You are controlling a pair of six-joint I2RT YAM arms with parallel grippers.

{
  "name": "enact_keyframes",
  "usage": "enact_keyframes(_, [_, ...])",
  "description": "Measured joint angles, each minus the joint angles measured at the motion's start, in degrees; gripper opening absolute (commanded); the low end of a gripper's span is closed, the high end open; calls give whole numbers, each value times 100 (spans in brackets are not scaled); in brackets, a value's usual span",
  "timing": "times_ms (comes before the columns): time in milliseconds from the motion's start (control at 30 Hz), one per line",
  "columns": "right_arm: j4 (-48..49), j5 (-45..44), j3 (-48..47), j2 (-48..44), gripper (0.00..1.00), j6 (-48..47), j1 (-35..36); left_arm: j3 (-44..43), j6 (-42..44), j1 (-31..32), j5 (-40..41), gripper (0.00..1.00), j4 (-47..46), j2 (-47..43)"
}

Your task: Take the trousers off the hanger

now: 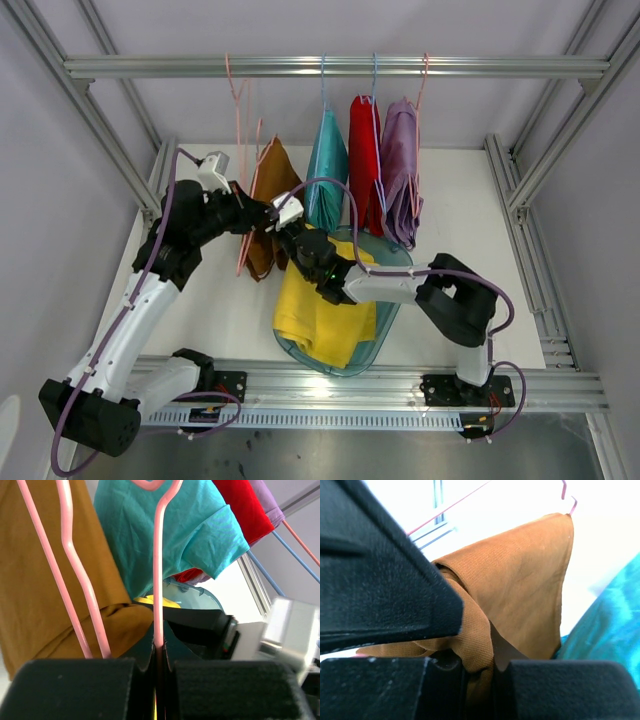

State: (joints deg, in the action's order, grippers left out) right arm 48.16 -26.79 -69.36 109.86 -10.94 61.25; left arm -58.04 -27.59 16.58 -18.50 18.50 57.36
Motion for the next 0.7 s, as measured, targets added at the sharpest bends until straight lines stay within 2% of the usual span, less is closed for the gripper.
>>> enact_keyframes(267, [-516,-90,79,-433,0,-81,-4,0,-98,-17,-17,1,-52,0])
enact_keyframes(700, [-1222,-236,-151,-914,0,-354,-57,9,-151,-463,13,0,-42,-7])
